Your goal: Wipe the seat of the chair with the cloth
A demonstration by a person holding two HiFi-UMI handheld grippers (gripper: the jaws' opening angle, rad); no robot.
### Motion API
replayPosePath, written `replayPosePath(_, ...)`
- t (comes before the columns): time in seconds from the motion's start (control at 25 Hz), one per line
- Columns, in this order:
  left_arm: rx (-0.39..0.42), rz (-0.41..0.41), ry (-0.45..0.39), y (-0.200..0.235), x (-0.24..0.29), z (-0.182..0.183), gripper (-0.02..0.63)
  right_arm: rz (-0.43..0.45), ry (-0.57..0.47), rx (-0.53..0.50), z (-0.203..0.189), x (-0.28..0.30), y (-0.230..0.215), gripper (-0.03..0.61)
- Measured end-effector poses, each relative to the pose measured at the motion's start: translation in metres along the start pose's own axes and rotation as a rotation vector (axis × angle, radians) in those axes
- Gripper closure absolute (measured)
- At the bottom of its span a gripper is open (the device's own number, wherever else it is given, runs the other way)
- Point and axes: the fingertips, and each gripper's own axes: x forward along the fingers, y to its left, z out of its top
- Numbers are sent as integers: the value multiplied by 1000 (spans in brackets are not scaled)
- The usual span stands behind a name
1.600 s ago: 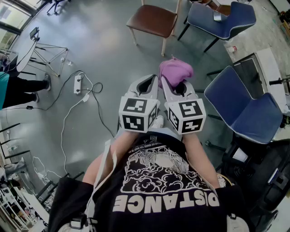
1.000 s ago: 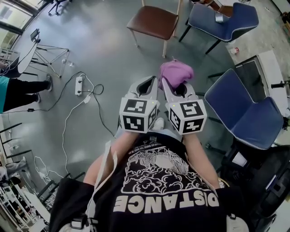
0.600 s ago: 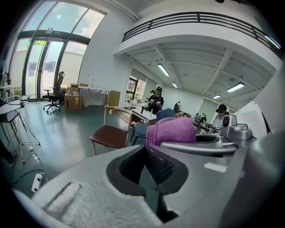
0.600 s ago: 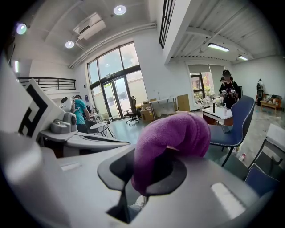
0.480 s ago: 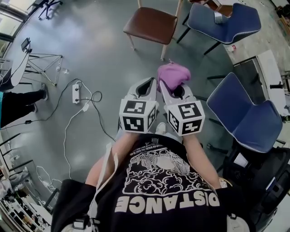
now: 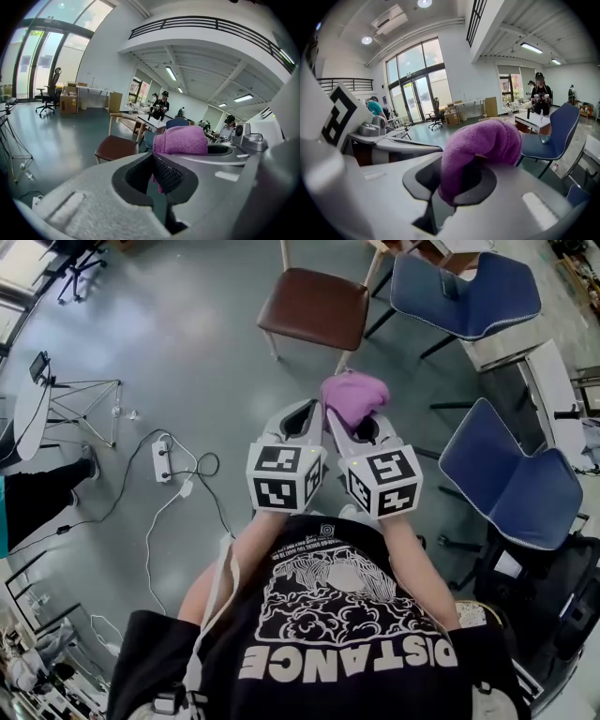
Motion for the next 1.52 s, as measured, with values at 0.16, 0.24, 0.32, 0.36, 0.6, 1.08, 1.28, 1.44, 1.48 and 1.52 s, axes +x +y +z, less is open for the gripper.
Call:
replayPosePath(0.16, 5, -16, -14, 26, 0, 18, 617, -11, -5, -3, 16, 23, 8, 518)
replayPosePath(0.24, -2, -16, -18, 35, 0, 21, 617, -12, -3, -4, 20, 30, 10, 518)
replayPosePath(0.32, -12, -17, -22, 42, 1, 23, 617, -11, -1, -5, 23, 36, 11, 518)
replayPosePath(0.36, -17, -18, -23, 46, 1, 24, 617, -7, -2, -4, 25, 40, 13, 518)
replayPosePath(0.6, -25, -9, -19, 67, 7, 29, 617, 15, 1, 6, 31, 61, 19, 518)
replayPosePath(1.08, -11, 20, -12, 110, 56, 55, 618, 55, -21, 69, 50, 122, -11, 520)
replayPosePath(1.28, -21, 23, 4, 123, 97, 74, 620, 79, -8, 65, 66, 155, -42, 520)
replayPosePath(1.44, -32, 34, 12, 134, 135, 93, 620, 105, 11, 76, 80, 183, -74, 520)
replayPosePath(1.48, -35, 41, 16, 137, 142, 97, 620, 114, 16, 81, 83, 189, -80, 520)
replayPosePath(1.52, -39, 48, 22, 139, 149, 100, 620, 123, 22, 85, 86, 194, -87, 520)
